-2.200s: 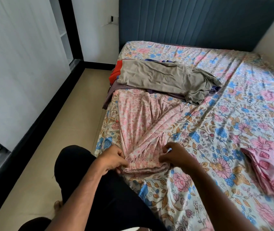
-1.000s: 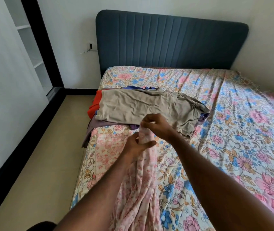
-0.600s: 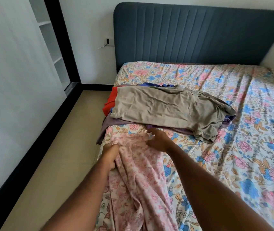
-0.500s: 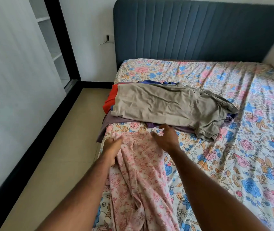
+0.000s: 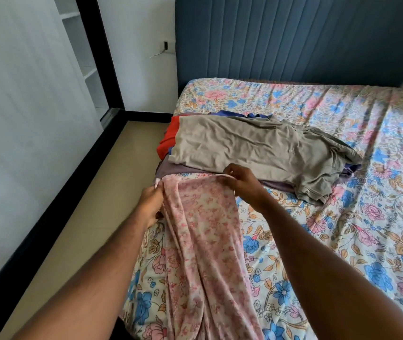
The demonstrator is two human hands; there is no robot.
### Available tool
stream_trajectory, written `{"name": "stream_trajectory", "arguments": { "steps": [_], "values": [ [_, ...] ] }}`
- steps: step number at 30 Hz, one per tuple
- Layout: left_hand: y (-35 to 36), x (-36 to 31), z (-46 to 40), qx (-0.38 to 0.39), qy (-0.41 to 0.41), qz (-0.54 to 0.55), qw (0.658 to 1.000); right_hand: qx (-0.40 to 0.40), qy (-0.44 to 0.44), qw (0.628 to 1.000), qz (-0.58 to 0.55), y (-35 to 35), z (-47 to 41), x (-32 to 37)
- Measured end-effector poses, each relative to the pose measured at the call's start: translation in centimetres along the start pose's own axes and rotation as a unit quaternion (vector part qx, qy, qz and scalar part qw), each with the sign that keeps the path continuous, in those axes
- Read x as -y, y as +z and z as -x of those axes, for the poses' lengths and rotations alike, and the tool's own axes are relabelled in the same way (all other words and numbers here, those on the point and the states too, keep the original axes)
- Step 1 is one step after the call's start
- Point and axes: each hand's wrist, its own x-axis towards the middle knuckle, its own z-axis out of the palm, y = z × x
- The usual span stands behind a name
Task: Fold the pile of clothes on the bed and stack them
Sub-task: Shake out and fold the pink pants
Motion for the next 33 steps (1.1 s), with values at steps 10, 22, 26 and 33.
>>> {"name": "stream_trajectory", "arguments": {
  "steps": [10,22,26,33],
  "values": [
    [2.3,1.5,3.0,-0.063,0.086,-0.245,0.964,-0.068,0.114,0.988,0.081,3.3,-0.6,-3.0],
    [1.6,1.9,2.2,-0.081,0.140,-0.197,0.967,-0.206,0.135,0.969,-0.016,2.2,1.6,-4.2],
    [0.7,1.0,2.7,-0.021,-0.019,0.181,0.983,-0.254,0.085,0.959,-0.087,1.5,2.0,-3.9],
    [1.0,1.1,1.3,0.022,-0.097,0.128,0.987,-0.177,0.175,0.966,0.070,1.2,1.2,-4.3]
  ]
}}
